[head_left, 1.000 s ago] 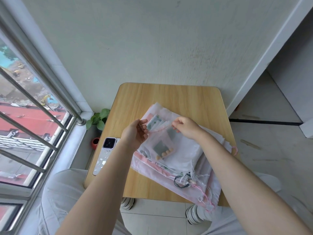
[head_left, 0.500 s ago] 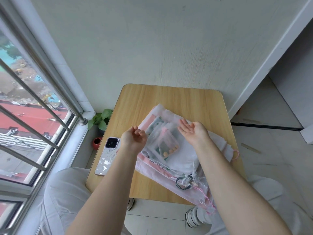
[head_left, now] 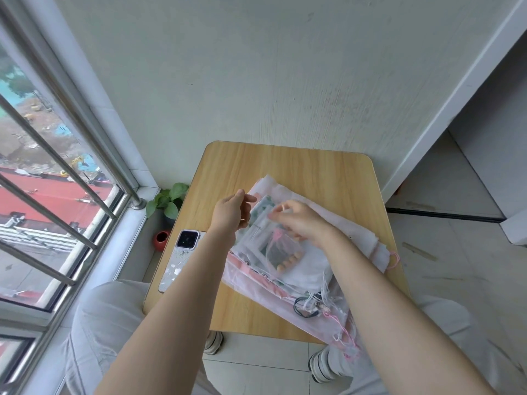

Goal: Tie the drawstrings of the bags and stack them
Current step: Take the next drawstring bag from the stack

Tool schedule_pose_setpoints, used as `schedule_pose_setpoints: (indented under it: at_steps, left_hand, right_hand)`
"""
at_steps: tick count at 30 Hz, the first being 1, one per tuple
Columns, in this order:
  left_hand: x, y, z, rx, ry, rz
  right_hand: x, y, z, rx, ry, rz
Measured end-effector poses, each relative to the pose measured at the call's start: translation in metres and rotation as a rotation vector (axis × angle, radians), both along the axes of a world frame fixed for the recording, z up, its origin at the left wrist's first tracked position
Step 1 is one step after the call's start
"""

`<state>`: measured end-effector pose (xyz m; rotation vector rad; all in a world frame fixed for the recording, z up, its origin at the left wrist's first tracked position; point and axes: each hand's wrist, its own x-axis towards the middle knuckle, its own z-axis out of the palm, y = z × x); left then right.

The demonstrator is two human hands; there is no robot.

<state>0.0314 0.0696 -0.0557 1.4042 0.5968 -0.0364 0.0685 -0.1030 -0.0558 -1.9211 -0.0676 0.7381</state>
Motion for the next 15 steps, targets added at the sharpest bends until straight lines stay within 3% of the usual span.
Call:
schedule_pose_setpoints:
  at_steps: [3,6,15]
  left_hand:
    - [0.002,0.000,0.004,-0.014,-0.111,-0.116]
    - [0.002,-0.003,0.007,-0.086,-0.166,-0.164]
    - [-0.006,-0.015,0.000,-0.310,-0.009,-0.005]
  right_hand:
    - [-0.009,0.005,0.003,-0.068,-0.028,0.175]
    - [-0.012,0.010,0.004,-0.057,-0.057,0.148]
    - [-0.010,0.011,0.004,0.217,0.037,-0.025]
